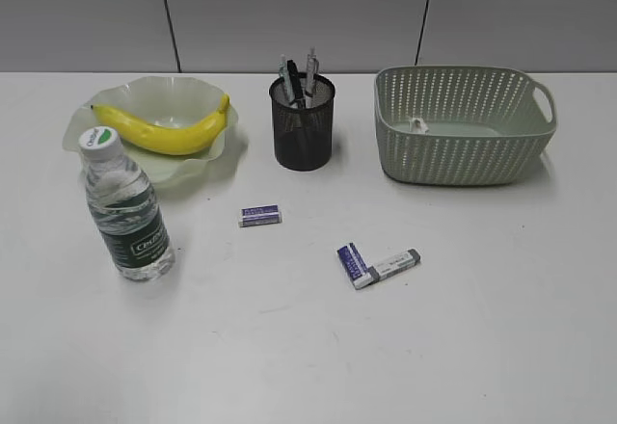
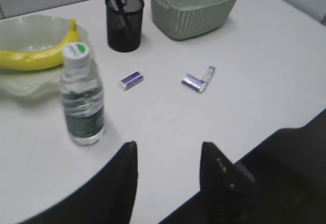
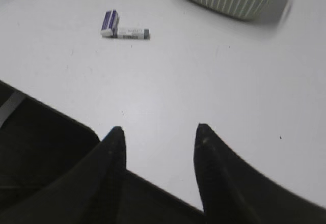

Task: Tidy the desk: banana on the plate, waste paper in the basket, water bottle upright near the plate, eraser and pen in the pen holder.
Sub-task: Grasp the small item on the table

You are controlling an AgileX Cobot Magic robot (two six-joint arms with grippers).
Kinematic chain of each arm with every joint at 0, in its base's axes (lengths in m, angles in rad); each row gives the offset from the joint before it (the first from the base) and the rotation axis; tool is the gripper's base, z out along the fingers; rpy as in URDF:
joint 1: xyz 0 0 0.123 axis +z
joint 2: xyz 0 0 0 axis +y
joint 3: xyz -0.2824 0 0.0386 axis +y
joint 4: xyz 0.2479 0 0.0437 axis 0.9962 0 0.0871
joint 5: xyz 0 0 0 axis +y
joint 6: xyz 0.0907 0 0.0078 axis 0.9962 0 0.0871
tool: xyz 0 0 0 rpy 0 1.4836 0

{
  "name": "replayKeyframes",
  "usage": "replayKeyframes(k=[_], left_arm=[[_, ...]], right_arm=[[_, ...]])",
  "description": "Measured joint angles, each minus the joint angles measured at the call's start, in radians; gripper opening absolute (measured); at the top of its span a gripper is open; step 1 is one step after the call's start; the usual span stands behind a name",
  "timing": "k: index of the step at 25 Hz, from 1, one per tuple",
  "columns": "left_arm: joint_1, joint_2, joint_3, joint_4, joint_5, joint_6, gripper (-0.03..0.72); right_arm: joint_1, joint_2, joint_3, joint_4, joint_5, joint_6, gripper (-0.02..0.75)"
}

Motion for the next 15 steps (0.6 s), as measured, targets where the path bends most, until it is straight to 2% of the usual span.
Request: replayKeyframes(k=[4, 9, 15], left_arm=[[-0.003, 0.288, -0.016, -0.121, -0.198, 0.059, 0.307], [-0.006, 0.740, -0.168, -0.322, -0.262, 0.317, 0.307], [-0.069, 1.167, -0.468, -0.346, -0.223, 0.445, 0.307]], right_arm=[[0.000, -0.085, 0.011, -0.003, -0.019, 0.001, 0.361], [0.000, -0.091, 0.011, -0.003, -0.029, 0.002, 0.361], [0.000, -0.091, 0.011, -0.004, -0.030, 0.002, 0.361]])
